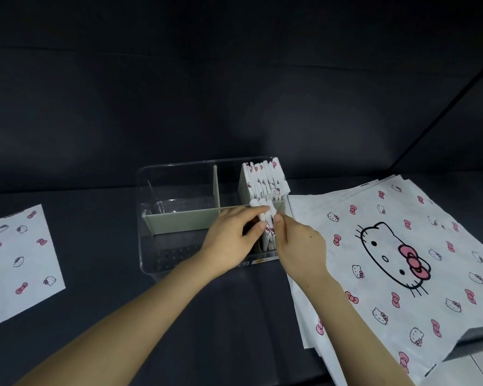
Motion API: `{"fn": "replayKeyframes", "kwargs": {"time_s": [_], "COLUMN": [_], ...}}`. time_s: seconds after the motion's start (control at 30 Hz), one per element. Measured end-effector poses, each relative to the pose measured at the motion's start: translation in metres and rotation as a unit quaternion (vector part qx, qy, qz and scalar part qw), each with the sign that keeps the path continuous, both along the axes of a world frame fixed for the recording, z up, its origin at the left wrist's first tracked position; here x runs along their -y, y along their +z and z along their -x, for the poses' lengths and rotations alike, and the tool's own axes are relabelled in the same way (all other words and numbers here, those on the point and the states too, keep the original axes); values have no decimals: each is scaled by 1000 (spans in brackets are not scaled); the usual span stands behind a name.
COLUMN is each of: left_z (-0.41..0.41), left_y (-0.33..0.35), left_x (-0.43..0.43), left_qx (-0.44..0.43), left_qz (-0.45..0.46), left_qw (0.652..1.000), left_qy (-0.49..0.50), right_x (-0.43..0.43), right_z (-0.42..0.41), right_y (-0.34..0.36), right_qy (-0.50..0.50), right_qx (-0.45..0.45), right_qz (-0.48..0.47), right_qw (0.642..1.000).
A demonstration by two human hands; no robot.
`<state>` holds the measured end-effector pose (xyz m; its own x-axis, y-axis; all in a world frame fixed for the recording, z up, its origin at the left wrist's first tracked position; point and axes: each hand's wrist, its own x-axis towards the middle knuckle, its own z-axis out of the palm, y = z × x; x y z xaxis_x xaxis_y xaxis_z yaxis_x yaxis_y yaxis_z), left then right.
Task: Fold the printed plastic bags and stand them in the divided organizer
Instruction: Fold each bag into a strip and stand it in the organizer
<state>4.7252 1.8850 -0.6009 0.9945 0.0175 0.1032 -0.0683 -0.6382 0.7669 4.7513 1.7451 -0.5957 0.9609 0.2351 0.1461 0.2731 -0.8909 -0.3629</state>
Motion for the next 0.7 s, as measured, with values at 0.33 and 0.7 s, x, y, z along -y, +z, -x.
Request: {"fn": "replayKeyframes", "kwargs": {"time_s": [0.33,0.7], "left_z": [66,243], "left_y": [24,-55], "left_x": [-78,-251], "left_qx": [40,-109], "left_qz": [-131,-292], "left_qw": [990,879], "left_qy": [-15,360], "right_x": [-42,-207], "right_z": [35,147], "right_y": [11,-40], "right_qy": [-2,327], "right_qx": [224,103], "right_qz": [-29,-89], "right_qw": [974,935]}}
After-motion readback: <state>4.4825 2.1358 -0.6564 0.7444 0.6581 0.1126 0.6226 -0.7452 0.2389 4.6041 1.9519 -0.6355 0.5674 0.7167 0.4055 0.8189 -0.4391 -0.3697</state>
